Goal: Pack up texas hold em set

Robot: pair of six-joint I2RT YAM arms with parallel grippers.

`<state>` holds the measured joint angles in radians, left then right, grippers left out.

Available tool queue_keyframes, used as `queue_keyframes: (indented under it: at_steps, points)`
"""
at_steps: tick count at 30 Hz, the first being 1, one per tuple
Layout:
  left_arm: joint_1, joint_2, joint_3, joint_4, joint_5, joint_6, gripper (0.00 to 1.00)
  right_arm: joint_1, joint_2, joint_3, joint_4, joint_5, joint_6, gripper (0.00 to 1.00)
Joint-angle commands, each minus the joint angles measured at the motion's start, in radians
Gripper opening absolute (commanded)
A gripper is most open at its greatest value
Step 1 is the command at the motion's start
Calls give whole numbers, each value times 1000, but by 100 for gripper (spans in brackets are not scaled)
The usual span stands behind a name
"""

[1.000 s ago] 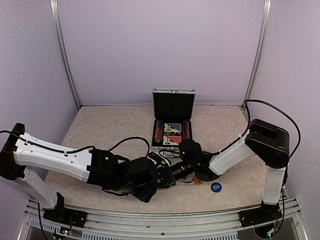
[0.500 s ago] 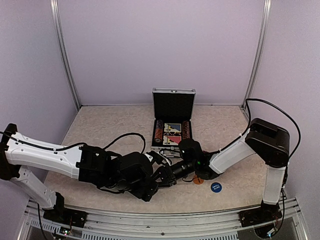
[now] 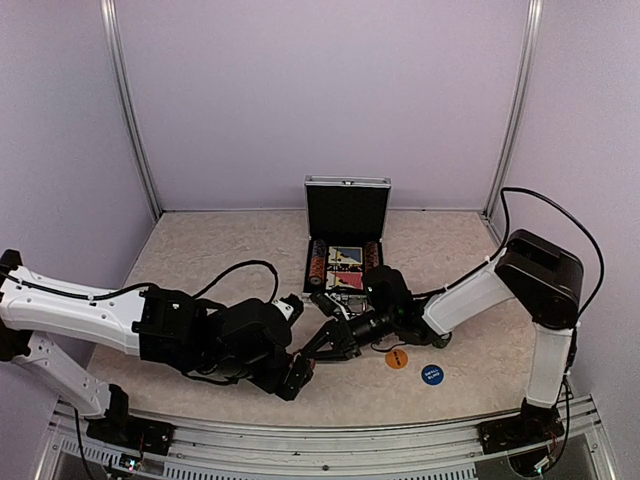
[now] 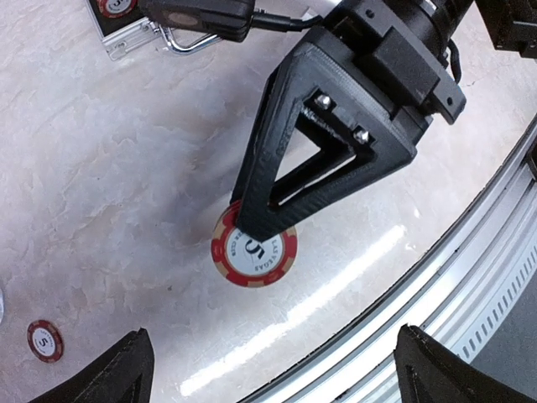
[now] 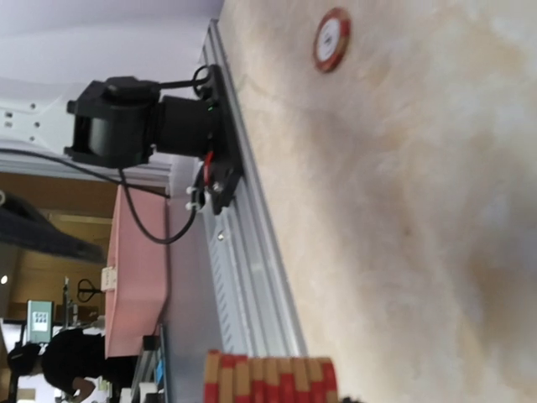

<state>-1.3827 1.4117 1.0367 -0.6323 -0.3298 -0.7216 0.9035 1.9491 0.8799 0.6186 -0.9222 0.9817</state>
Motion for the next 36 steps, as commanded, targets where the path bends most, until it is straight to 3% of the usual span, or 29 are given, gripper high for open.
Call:
queue_keyframes:
  at_steps: [1, 17, 25, 36]
  points:
    - [1, -42, -31, -21, -59, -37, 99, -36, -52, 47, -76, 5, -79, 16]
    - [137, -242, -195, -33, -82, -163, 99, -135, -77, 224, -453, 70, -370, 15]
    - [143, -266, -233, -10, -69, -168, 99, -177, -58, 369, -663, 120, -539, 16]
    - [144, -280, -262, 8, -72, -151, 99, -238, -36, 493, -765, 206, -697, 15]
